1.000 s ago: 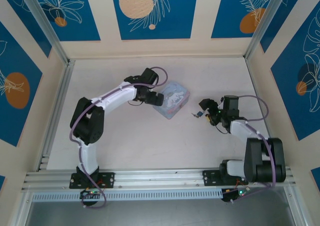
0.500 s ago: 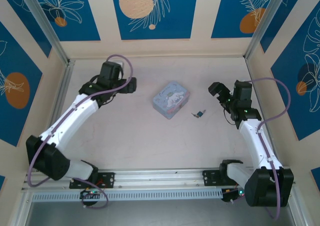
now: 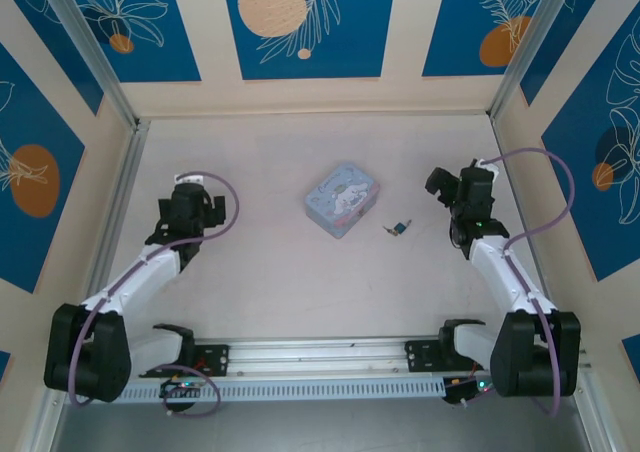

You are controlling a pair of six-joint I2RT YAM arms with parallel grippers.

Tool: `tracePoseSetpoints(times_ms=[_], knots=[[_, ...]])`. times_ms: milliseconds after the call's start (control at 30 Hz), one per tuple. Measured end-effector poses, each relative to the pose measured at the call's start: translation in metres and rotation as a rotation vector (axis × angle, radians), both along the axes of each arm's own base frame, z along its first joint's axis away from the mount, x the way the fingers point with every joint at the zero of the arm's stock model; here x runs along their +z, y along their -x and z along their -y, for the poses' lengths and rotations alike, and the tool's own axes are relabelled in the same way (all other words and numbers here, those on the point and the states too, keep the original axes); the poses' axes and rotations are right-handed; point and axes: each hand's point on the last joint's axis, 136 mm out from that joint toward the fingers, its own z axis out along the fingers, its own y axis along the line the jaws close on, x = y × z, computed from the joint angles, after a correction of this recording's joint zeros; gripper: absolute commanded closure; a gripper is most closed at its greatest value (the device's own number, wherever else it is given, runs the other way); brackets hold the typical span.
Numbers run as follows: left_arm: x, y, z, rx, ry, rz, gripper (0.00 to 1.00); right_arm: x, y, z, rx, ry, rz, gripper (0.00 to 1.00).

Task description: Unlock the padlock with the key

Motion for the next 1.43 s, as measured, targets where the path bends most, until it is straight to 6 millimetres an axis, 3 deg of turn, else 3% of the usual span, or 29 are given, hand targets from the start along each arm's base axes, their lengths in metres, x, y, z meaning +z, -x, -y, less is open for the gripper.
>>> tracePoseSetpoints(times_ms=[200,433,533,667,867,1433], knots=[[-0.047,-0.005,-0.009,0.009,-0.022,0.016,0.00,-0.049,-0.001,0.002,0.028,0.081,-0.064,0.01],[-0.061,-0.025,-0.016,-0.008,0.016,0.083,0.00,-0.092,-0.002,-0.005,0.097,0.170,-0.023,0.00],[-0.066,-0.030,-0.007,-0.077,0.040,0.080,0.00,-0.110,0.000,-0.028,0.222,0.200,-0.021,0.00],[-0.064,-0.038,0.012,-0.190,0.076,0.110,0.00,-0.115,-0.013,-0.053,0.357,0.197,0.016,0.01],[-0.064,-0.040,0.021,-0.255,0.097,0.122,0.00,-0.095,-0.027,-0.046,0.366,0.180,0.090,0.01],[-0.062,-0.041,0.026,-0.281,0.112,0.128,0.00,-0.094,-0.027,-0.054,0.401,0.179,0.096,0.01]])
